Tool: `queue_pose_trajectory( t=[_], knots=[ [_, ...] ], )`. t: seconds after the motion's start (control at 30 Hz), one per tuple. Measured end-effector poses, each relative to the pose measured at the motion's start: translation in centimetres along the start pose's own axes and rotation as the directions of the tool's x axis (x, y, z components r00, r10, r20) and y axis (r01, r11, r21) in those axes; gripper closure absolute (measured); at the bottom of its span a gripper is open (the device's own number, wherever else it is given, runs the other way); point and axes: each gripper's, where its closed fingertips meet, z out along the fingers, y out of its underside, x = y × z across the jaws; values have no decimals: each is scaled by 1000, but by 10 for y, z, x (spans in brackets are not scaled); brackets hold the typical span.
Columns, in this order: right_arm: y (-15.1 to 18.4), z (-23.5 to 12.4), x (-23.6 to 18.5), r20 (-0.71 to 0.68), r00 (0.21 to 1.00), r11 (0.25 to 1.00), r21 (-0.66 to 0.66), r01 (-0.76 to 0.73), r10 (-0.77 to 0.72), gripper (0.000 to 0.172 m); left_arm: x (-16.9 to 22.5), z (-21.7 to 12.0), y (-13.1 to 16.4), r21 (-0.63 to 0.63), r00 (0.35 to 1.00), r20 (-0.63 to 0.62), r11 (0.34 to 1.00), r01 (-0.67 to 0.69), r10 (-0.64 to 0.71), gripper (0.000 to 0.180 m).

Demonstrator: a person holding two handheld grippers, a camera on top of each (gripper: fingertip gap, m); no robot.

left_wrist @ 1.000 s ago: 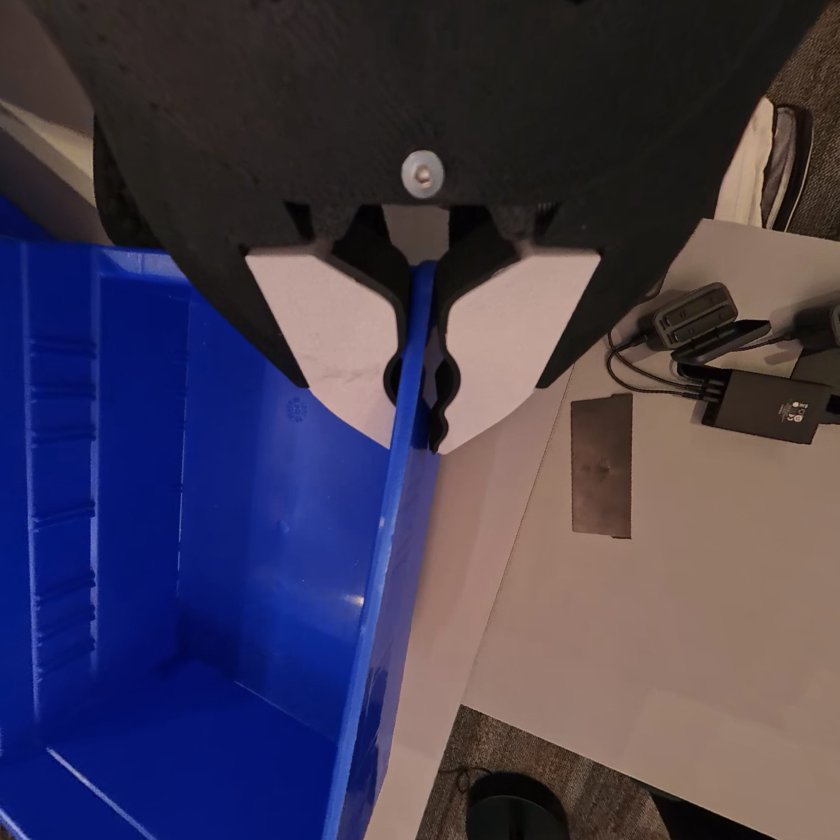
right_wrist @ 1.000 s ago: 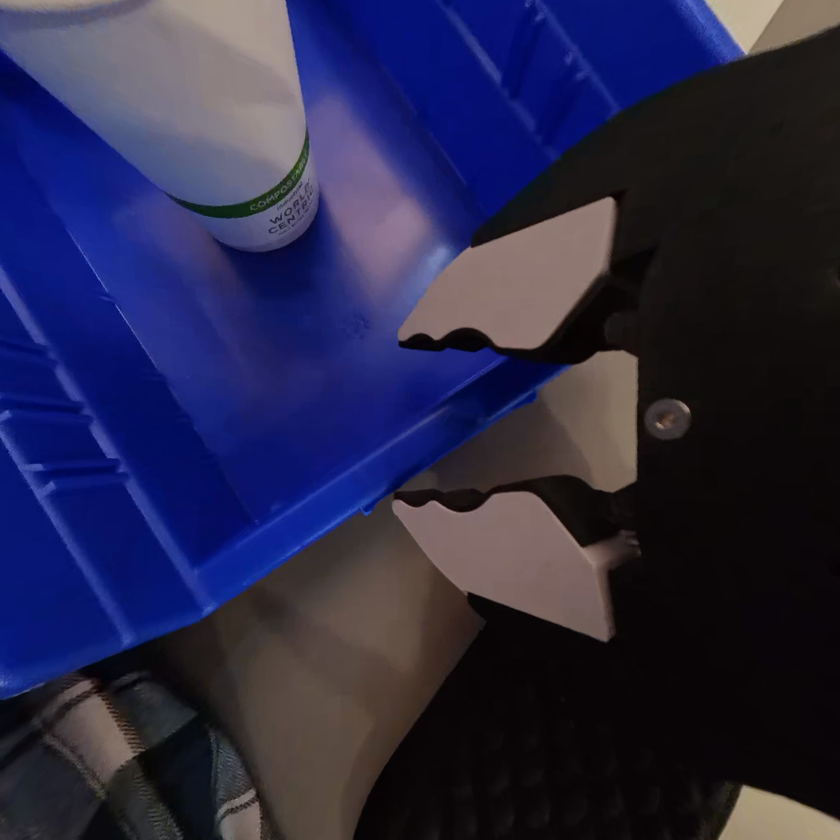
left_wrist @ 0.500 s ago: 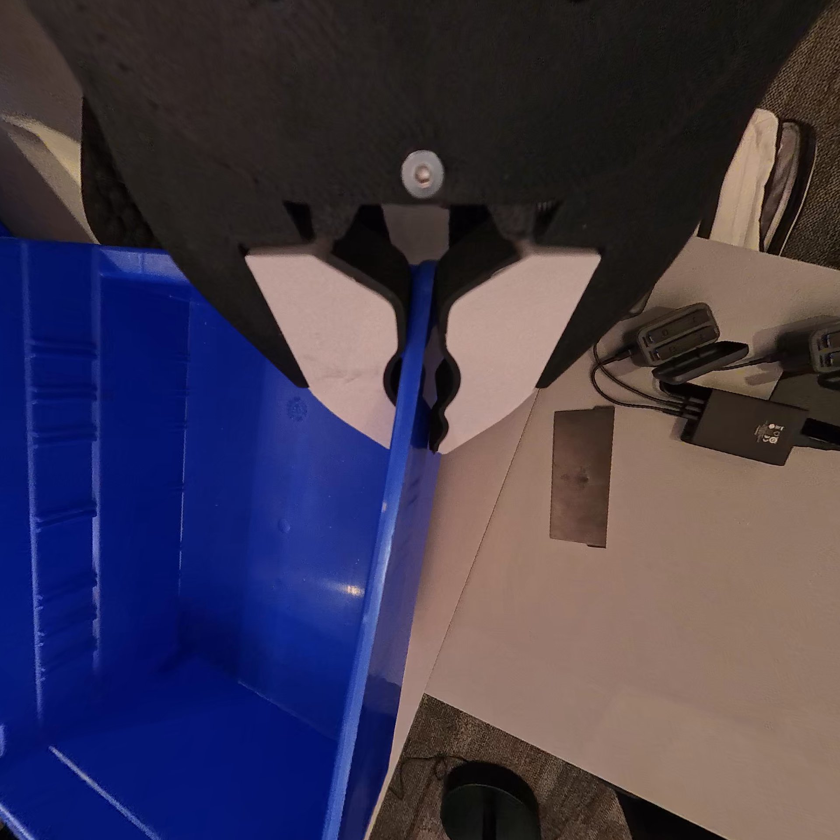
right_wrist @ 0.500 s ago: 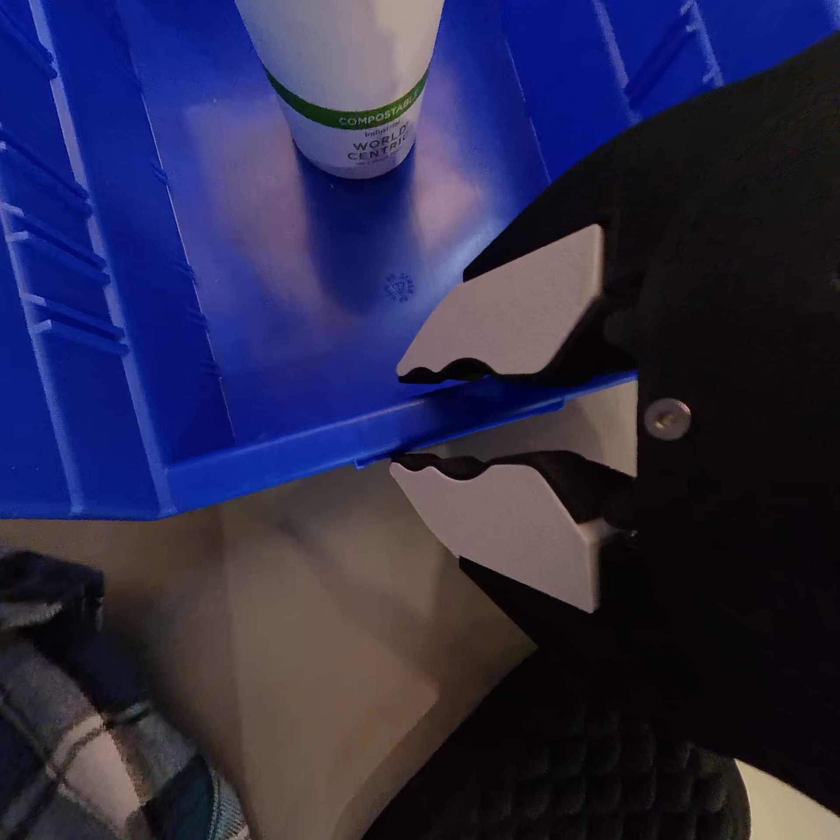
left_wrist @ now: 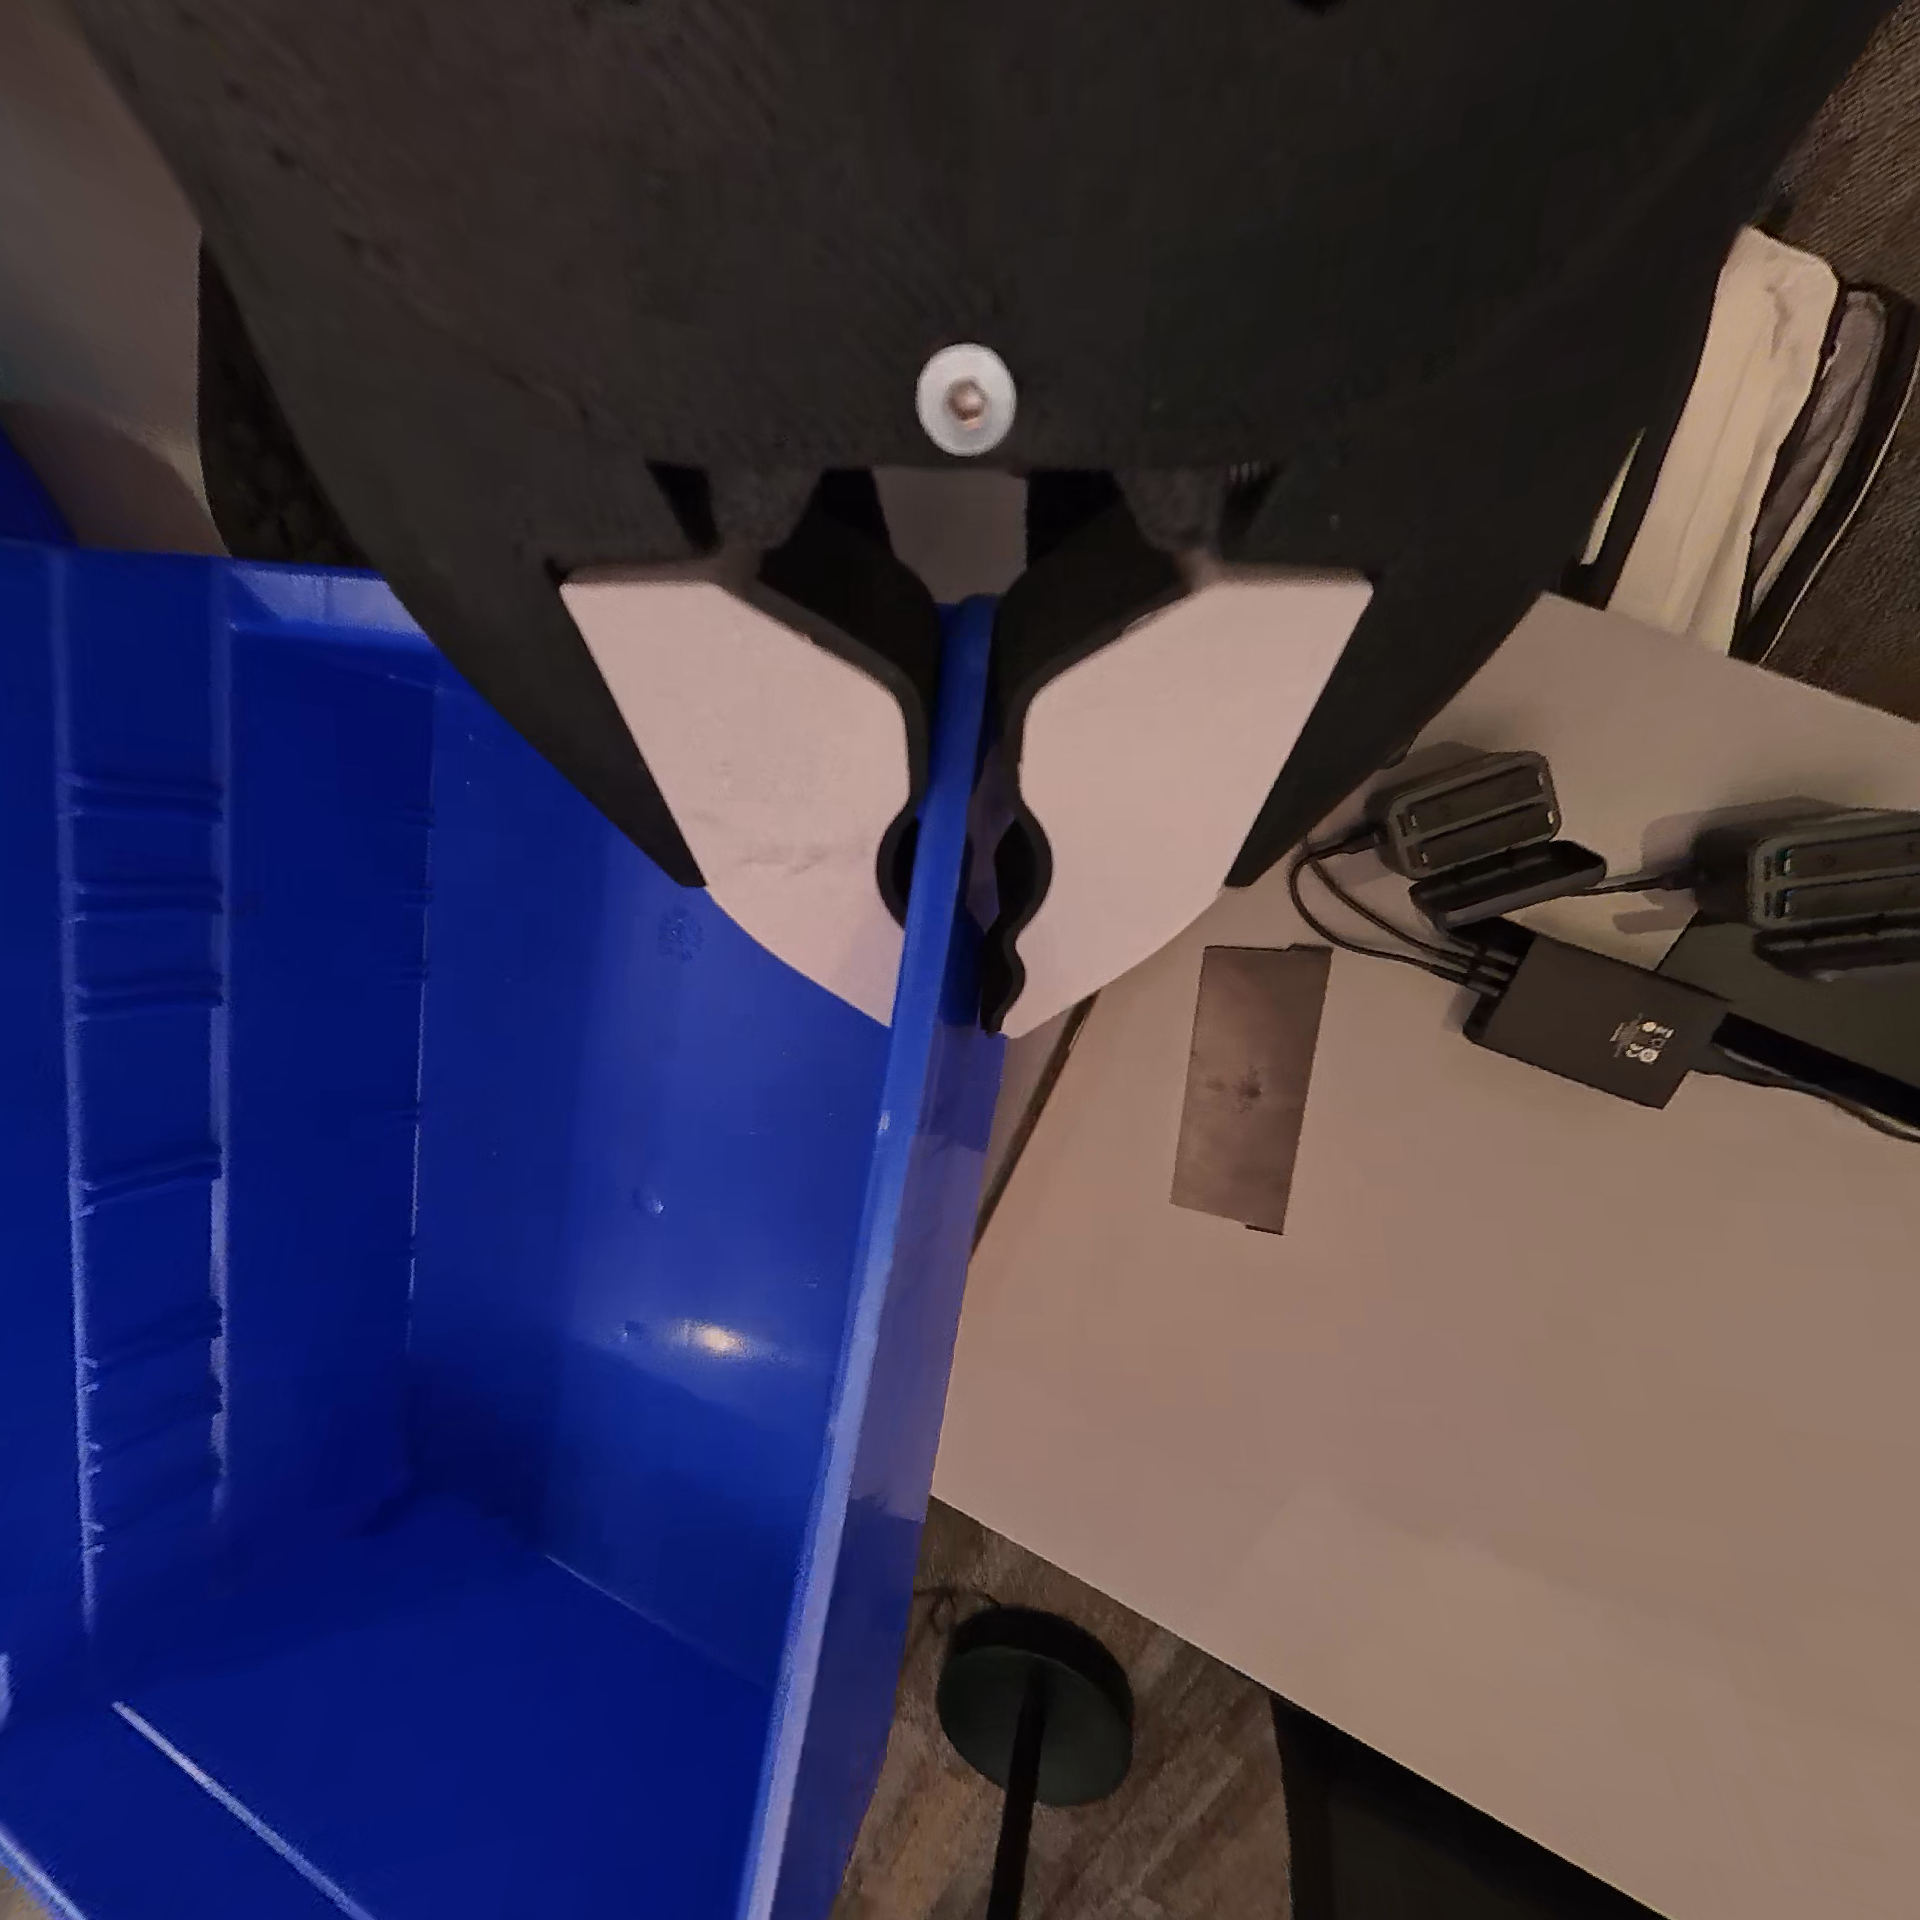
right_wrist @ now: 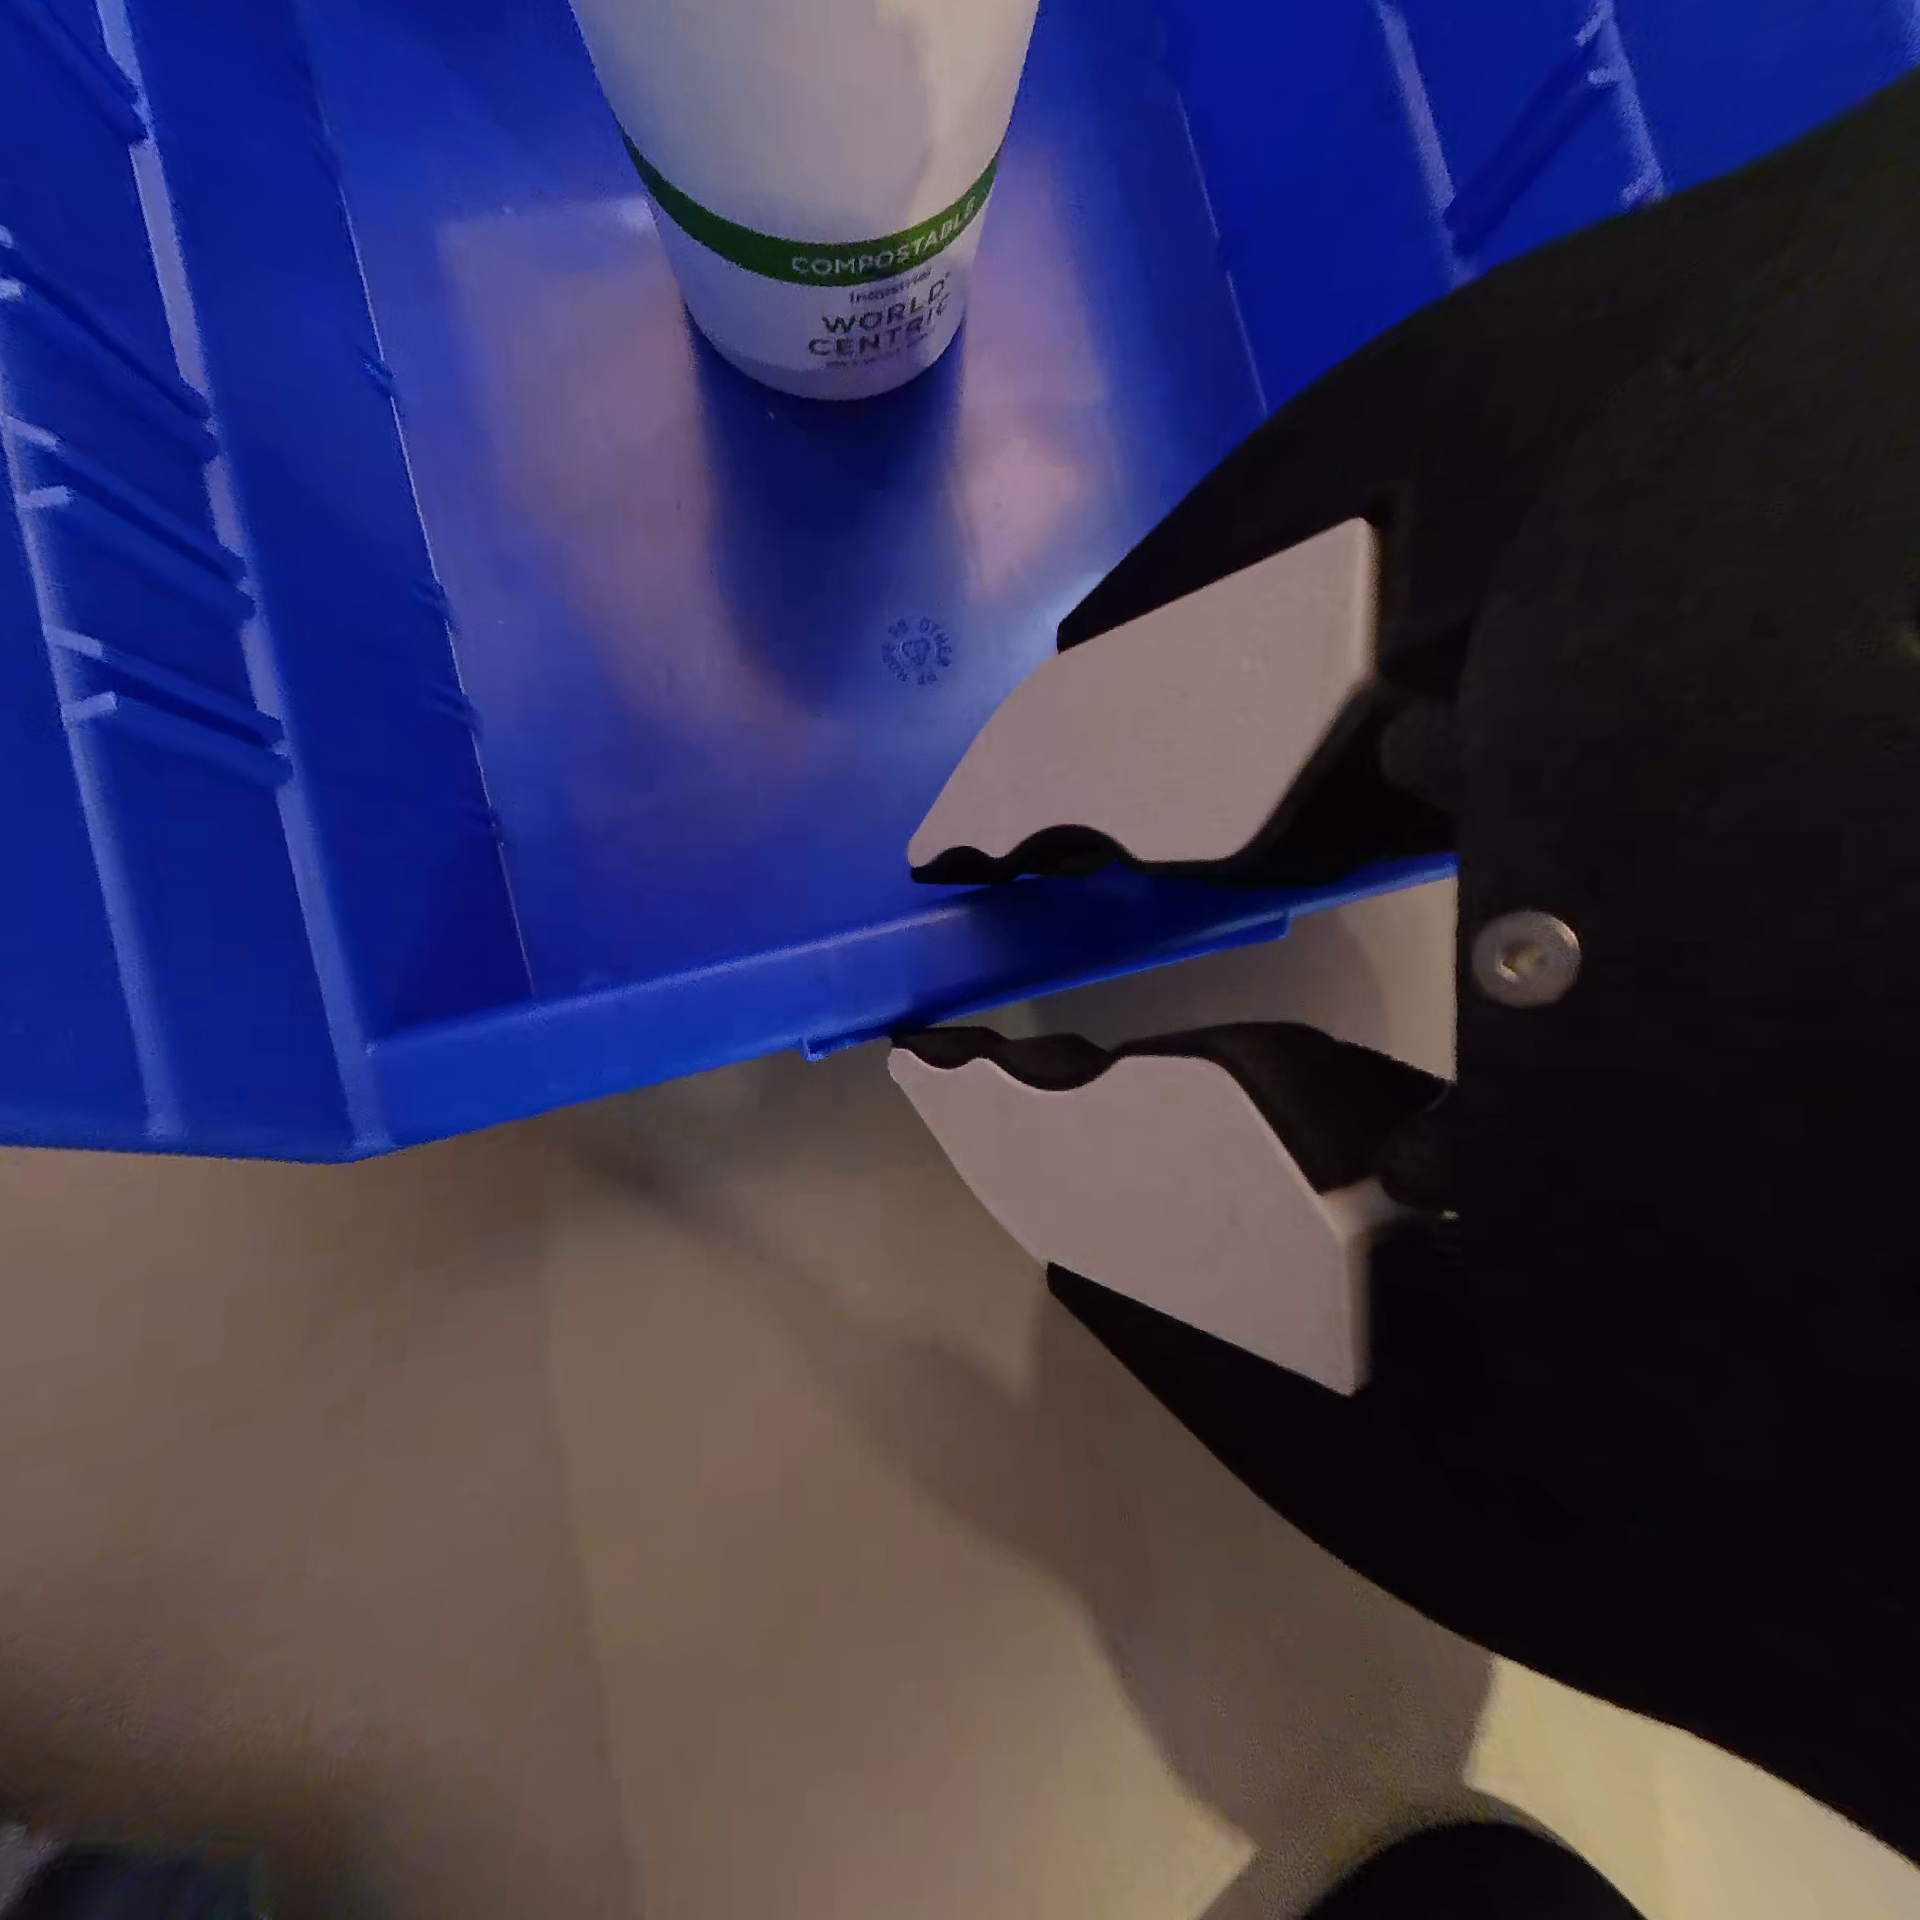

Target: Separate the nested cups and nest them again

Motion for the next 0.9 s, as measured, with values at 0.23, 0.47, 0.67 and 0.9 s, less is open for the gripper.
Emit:
queue_pose_trajectory(
  t=[0.23, 0.47, 0.67, 0.9],
  knots=[
    [-21, 14, 43, -14, 1000, 1000, 1, -12, 12, 146, -39, -32, 2, 41, 997, 49, 998, 49, -51, 173],
    [-50, 32, 83, -45, 996, 997, -6, -77, 77, 146, -68, -49, 2, 60, 993, 86, 995, 79, -84, 173],
    [-67, 44, 119, -86, 981, 984, -9, -177, 176, 146, -80, -50, -1, 70, 992, 89, 994, 85, -91, 174],
    [-85, 57, 160, -141, 943, 952, -8, -306, 302, 146, -91, -51, 0, 82, 990, 84, 991, 104, -111, 173]
  ],
)
